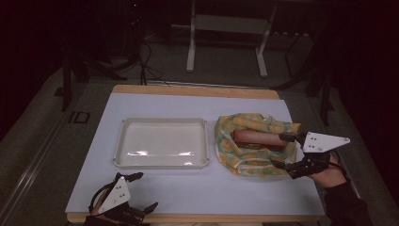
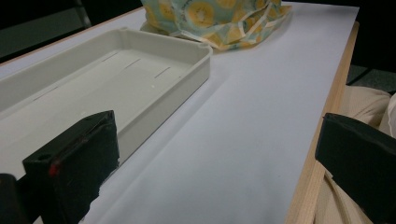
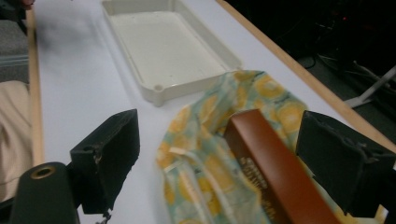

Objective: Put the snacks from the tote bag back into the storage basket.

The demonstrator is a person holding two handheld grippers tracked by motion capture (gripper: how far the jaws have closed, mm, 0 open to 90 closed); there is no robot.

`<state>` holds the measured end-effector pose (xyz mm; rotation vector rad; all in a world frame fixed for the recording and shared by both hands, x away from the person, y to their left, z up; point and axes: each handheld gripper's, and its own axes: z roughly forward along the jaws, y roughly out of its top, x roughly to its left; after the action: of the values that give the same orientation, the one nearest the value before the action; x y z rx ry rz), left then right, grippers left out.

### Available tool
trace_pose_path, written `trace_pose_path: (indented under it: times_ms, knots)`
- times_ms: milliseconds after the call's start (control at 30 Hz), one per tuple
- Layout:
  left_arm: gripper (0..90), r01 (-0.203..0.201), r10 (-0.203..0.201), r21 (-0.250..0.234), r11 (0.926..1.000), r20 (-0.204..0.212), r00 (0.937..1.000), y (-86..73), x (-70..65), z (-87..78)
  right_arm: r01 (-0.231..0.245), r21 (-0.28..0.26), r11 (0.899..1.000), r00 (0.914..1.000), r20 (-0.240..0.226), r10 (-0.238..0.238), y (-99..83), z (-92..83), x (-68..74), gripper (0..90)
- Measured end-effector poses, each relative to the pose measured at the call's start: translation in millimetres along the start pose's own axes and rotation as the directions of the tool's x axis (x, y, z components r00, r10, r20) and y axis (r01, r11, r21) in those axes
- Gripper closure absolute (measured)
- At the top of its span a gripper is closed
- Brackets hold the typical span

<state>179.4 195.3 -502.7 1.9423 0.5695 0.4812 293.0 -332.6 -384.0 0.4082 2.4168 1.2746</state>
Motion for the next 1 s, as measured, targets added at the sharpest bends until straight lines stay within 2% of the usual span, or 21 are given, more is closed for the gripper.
trace_pose_path:
  times_ms: [200, 500, 567, 867, 1000]
  knots:
    - [0.0, -0.003, 0.003, 0.004, 1.0000, 0.000, 1.0000, 0.0, -0.1, 0.2, 0.011, 0.014, 1.000, 0.9998, 0.019, -0.012, 9.7, 1.8, -18.2, 13.9]
    - [0.0, -0.004, 0.004, 0.008, 1.0000, 0.001, 1.0000, 0.0, -0.3, 0.5, -0.006, 0.037, 0.999, 0.9996, 0.028, 0.005, 11.1, 9.4, -44.8, 14.6]
    - [0.0, -0.003, 0.003, 0.008, 1.0000, 0.000, 1.0000, 0.0, -0.3, 0.4, -0.017, 0.053, 0.998, 0.9995, 0.027, 0.015, 9.2, 13.8, -54.5, 15.4]
    - [0.0, -0.006, 0.006, 0.013, 0.9999, -0.001, 1.0000, -0.1, -0.4, 0.7, -0.033, 0.112, 0.993, 0.9994, 0.009, 0.033, -1.4, 30.7, -74.1, 17.3]
    - [0.0, -0.008, 0.008, 0.015, 0.9999, 0.002, 1.0000, 0.0, -0.4, 1.4, -0.002, 0.152, 0.988, 0.9999, 0.015, 0.000, -8.7, 40.1, -80.3, 18.0]
